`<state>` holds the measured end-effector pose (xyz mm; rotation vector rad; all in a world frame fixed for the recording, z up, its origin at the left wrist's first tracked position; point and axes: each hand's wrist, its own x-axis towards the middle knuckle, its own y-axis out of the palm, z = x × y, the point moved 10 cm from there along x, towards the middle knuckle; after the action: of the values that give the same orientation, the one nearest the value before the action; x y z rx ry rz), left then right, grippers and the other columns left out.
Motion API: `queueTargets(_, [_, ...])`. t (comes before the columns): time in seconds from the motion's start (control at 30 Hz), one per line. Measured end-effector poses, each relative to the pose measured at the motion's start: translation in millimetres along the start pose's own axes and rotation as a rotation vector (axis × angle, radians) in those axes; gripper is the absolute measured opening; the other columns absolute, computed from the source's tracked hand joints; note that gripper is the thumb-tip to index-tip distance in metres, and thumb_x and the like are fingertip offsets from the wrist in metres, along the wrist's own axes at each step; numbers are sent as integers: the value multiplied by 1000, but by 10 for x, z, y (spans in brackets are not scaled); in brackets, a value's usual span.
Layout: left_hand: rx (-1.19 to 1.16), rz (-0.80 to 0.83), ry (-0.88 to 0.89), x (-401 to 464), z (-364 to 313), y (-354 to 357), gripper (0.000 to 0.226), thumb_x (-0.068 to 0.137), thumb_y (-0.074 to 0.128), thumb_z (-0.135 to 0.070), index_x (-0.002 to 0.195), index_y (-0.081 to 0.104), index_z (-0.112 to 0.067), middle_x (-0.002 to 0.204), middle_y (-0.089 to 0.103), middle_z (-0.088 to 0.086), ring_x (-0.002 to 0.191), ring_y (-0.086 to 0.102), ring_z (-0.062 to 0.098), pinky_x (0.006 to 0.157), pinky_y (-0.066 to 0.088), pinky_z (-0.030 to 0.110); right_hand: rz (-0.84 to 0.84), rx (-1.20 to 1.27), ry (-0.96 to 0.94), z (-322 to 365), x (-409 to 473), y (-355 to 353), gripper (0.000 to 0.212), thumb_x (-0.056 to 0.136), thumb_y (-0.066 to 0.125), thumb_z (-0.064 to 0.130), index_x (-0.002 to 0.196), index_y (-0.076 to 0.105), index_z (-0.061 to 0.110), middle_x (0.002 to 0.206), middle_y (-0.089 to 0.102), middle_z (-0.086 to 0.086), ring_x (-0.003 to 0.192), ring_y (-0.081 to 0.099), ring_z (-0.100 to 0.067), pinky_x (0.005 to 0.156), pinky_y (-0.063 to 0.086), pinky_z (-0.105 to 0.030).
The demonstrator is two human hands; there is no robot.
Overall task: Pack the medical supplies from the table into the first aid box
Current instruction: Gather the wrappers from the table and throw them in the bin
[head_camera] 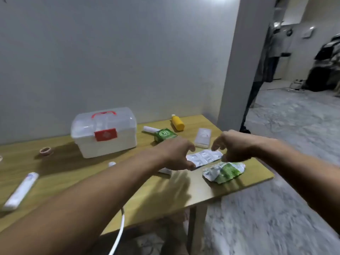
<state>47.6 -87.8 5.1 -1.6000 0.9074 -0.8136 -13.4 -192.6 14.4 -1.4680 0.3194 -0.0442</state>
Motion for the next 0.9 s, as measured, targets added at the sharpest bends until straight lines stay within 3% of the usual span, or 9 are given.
queueTargets(0.13, [124,98,0,108,-138,301,62,73,69,-47,125,56,-15,129,59,6,120,52,29,97,47,41,126,6,66,-275,-198,415,72,62,64,22,133,53,27,114,68,-2,98,66,-20,84,57,-35])
queueTargets(0.23, [162,182,-14,159,-136,498,61,73,71,-45,122,54,-12,129,55,6,119,52,29,96,47,42,179,52,36,-362,-275,654,62,64,72,23,124,56,25,109,65,1,85,63,-15,70,57,-26])
queueTargets(0.27, [171,194,-20,145,-138,535,64,73,70,-45,125,52,-12,132,53,6,120,51,28,97,46,42,184,55,20,-366,-306,704,61,64,73,23,123,56,25,114,64,2,85,62,-14,66,55,-23])
queueTargets(0.33, [171,213,-30,124,-142,589,58,74,68,-44,121,53,-13,130,54,5,117,52,26,95,47,39,159,8,-5,-402,-310,788,66,62,76,28,124,54,24,132,57,4,104,60,-18,82,54,-33])
queueTargets(0.43, [115,237,-76,104,-115,626,42,77,65,-41,110,57,-15,120,60,7,107,55,26,87,49,36,39,-91,-51,-432,-304,850,62,63,77,30,121,55,24,132,59,3,110,58,-25,88,51,-43])
queueTargets(0.57, [110,154,-81,66,-167,589,59,74,68,-49,117,57,-11,120,58,8,111,53,27,91,47,39,-193,-156,-120,-401,-384,802,31,73,69,22,104,64,25,107,71,0,94,62,-28,74,52,-38])
queueTargets(0.7, [65,103,-58,22,-282,614,47,62,73,-61,80,62,-19,95,51,4,94,51,23,80,46,37,-374,-245,-212,-347,-590,732,14,77,64,11,84,66,23,77,70,0,66,57,-30,52,38,-31])
queueTargets(0.8, [-25,75,-66,-53,-357,654,50,54,76,-66,77,66,-22,100,51,0,95,49,17,83,47,36,-504,-316,-279,-312,-781,687,24,64,75,4,62,61,24,51,60,0,43,45,-30,45,22,-24])
queueTargets(0.9, [-58,-32,-18,-159,-540,661,41,58,77,-55,82,69,-22,99,58,-4,94,52,15,78,47,33,-557,-311,-285,-352,-954,705,23,62,75,4,62,62,24,51,60,2,41,52,-30,44,21,-21])
